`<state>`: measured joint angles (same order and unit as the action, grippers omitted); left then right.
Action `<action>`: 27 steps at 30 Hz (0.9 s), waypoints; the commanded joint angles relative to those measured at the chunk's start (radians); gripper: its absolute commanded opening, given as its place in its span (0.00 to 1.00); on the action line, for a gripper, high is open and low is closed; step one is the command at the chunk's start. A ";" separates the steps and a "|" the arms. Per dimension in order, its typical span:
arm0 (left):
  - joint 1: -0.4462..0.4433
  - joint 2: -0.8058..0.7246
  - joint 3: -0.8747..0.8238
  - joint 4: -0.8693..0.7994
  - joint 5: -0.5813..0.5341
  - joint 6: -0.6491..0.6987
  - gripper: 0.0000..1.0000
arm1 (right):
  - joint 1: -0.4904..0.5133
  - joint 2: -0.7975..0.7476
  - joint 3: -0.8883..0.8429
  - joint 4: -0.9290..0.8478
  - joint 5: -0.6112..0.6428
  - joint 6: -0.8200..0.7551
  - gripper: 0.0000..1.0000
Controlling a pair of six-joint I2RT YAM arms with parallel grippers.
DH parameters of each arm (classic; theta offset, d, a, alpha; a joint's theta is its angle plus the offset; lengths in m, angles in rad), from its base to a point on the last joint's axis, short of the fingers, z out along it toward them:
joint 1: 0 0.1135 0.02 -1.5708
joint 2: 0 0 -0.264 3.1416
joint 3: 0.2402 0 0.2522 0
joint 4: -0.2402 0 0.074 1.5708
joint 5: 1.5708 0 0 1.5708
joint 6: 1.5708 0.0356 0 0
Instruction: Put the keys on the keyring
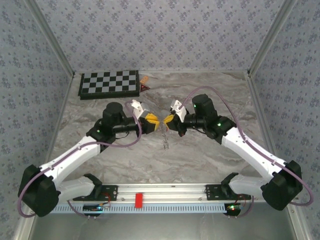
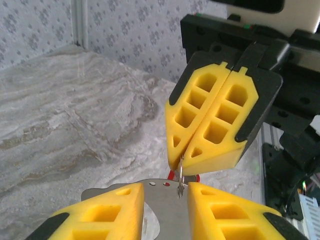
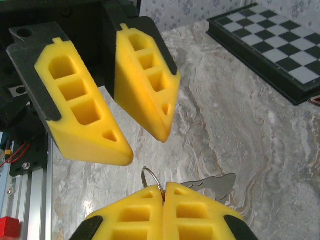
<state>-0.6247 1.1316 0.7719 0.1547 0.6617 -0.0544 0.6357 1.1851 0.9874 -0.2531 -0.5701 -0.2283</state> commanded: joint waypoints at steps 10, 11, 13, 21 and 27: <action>-0.018 0.062 0.073 -0.093 0.066 0.078 0.29 | 0.024 0.012 0.039 -0.046 0.021 -0.055 0.00; -0.020 0.065 0.078 -0.102 0.065 0.082 0.29 | 0.024 0.013 0.039 -0.044 0.021 -0.055 0.00; -0.020 0.075 0.085 -0.112 0.068 0.086 0.28 | 0.026 0.013 0.039 -0.041 0.013 -0.053 0.00; -0.024 0.088 0.089 -0.094 0.076 0.078 0.26 | 0.039 0.013 0.034 -0.041 0.009 -0.057 0.00; -0.027 0.095 0.091 -0.086 0.084 0.079 0.22 | 0.049 0.013 0.032 -0.041 0.001 -0.062 0.00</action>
<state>-0.6426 1.2140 0.8219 0.0544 0.7181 0.0101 0.6685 1.1988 0.9916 -0.3008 -0.5446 -0.2718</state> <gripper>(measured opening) 0.223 0.040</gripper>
